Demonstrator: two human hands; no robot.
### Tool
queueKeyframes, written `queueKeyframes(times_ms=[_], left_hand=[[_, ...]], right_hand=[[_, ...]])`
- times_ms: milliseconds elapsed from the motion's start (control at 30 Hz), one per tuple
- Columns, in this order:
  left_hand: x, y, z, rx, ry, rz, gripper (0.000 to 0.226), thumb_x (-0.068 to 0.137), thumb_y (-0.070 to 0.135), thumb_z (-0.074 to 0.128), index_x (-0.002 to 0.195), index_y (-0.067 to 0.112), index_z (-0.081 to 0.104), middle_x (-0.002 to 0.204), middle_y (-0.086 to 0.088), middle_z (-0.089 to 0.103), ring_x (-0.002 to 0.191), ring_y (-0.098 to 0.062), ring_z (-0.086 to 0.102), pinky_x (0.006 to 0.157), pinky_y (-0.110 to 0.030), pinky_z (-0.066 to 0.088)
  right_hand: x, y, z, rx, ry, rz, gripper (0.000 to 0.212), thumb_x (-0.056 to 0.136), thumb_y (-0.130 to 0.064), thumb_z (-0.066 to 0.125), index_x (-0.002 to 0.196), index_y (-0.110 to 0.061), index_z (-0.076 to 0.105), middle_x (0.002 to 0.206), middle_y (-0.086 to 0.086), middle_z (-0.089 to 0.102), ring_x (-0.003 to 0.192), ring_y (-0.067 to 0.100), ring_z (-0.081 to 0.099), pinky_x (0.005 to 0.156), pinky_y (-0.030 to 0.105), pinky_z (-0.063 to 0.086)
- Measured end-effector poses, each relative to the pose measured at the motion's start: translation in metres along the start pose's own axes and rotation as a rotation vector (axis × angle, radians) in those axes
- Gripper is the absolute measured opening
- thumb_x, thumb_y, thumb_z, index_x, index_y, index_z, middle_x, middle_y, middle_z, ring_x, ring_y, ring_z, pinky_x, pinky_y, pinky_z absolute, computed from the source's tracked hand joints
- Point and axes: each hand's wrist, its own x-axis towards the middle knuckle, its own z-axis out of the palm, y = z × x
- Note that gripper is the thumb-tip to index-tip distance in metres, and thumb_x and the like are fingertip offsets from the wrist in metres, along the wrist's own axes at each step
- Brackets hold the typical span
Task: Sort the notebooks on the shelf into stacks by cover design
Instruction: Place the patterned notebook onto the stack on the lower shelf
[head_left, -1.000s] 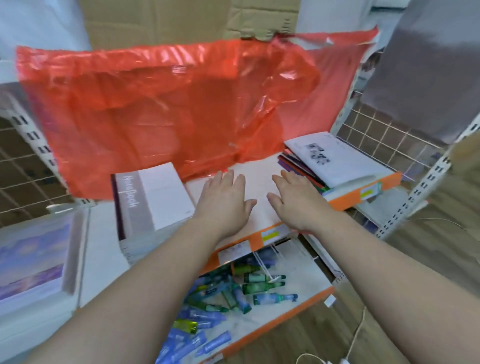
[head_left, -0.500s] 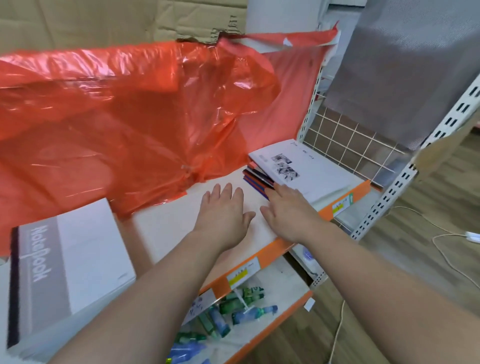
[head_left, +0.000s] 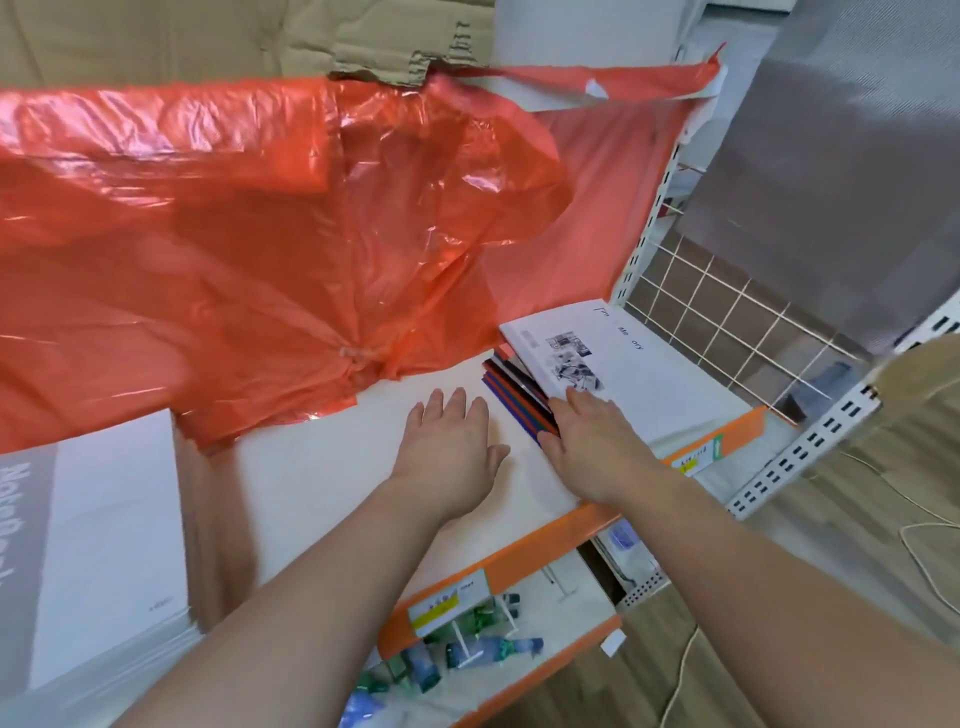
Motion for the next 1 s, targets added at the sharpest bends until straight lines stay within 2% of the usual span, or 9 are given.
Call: queueKeyframes(times_ms=[167,333,433,533,733,800,900,967,1000], left_hand=[[0.020,0.017,-0.003,-0.033,0.014,-0.012,0.061,0.100,0.050,0.038,0.148,0.013,0.029,0.159,-0.014,0.025,0.147,-0.040,0.019,0.119,-0.049,0.019],[0.054,0.040,0.006,-0.247,0.034,0.002,0.049,0.096,0.049,0.046,0.134,0.017,0.046,0.138,-0.008,0.049,0.126,-0.033,0.045,0.106,-0.045,0.038],[0.072,0.056,0.011,-0.434,-0.032,-0.044,0.038,0.097,0.047,0.048,0.117,0.015,0.053,0.118,-0.007,0.056,0.107,-0.030,0.054,0.091,-0.043,0.047],[0.086,0.073,0.015,-0.463,-0.057,-0.054,0.034,0.097,0.046,0.048,0.098,0.012,0.051,0.105,-0.009,0.056,0.096,-0.031,0.054,0.084,-0.043,0.049],[0.103,0.089,0.023,-0.389,0.015,-0.136,0.034,0.093,0.042,0.053,0.094,0.008,0.052,0.100,-0.014,0.058,0.102,-0.034,0.050,0.085,-0.045,0.049],[0.108,0.091,0.024,-0.430,0.036,-0.176,0.033,0.088,0.040,0.059,0.081,0.009,0.050,0.088,-0.013,0.058,0.097,-0.034,0.054,0.076,-0.040,0.049],[0.113,0.093,0.020,-0.695,0.019,-0.338,0.025,0.084,0.026,0.065,0.086,0.007,0.049,0.083,-0.008,0.058,0.085,-0.030,0.060,0.065,-0.032,0.044],[0.113,0.095,0.019,-1.031,-0.013,-0.488,0.021,0.084,0.018,0.067,0.094,0.005,0.053,0.087,-0.007,0.062,0.079,-0.028,0.061,0.066,-0.032,0.050],[0.112,0.097,0.020,-1.186,-0.033,-0.538,0.015,0.084,0.014,0.067,0.087,0.007,0.054,0.081,-0.007,0.060,0.069,-0.027,0.058,0.059,-0.030,0.048]], right_hand=[[0.014,0.029,-0.005,0.012,0.034,-0.005,0.048,0.100,-0.043,0.031,0.136,-0.013,0.040,0.142,0.012,0.041,0.130,0.029,0.034,0.108,0.044,0.029],[0.022,0.081,-0.013,0.095,-0.034,0.179,0.061,0.102,-0.046,0.026,0.153,-0.012,0.019,0.160,0.015,0.015,0.147,0.030,0.013,0.119,0.044,0.014],[0.020,0.114,-0.009,0.130,-0.034,0.264,0.063,0.101,-0.048,0.028,0.150,-0.007,0.025,0.155,0.020,0.024,0.142,0.034,0.023,0.117,0.044,0.020],[0.019,0.132,-0.010,0.195,-0.057,0.333,0.064,0.102,-0.049,0.029,0.150,-0.007,0.024,0.156,0.020,0.023,0.143,0.034,0.021,0.118,0.041,0.018],[0.024,0.135,-0.011,0.246,-0.057,0.356,0.054,0.101,-0.047,0.030,0.139,-0.008,0.036,0.138,0.015,0.042,0.126,0.035,0.037,0.105,0.046,0.035],[0.026,0.136,-0.011,0.237,-0.046,0.368,0.055,0.101,-0.048,0.031,0.140,-0.009,0.035,0.138,0.014,0.042,0.126,0.034,0.037,0.104,0.045,0.036],[0.027,0.139,-0.014,0.234,-0.028,0.370,0.059,0.099,-0.051,0.036,0.141,-0.010,0.036,0.136,0.015,0.042,0.126,0.034,0.037,0.103,0.044,0.036],[0.029,0.143,-0.016,0.268,-0.018,0.373,0.062,0.096,-0.053,0.041,0.141,-0.010,0.037,0.135,0.014,0.042,0.126,0.034,0.036,0.104,0.044,0.036],[0.031,0.145,-0.016,0.295,-0.008,0.380,0.065,0.093,-0.055,0.045,0.140,-0.011,0.038,0.134,0.014,0.042,0.126,0.034,0.037,0.105,0.045,0.037]])
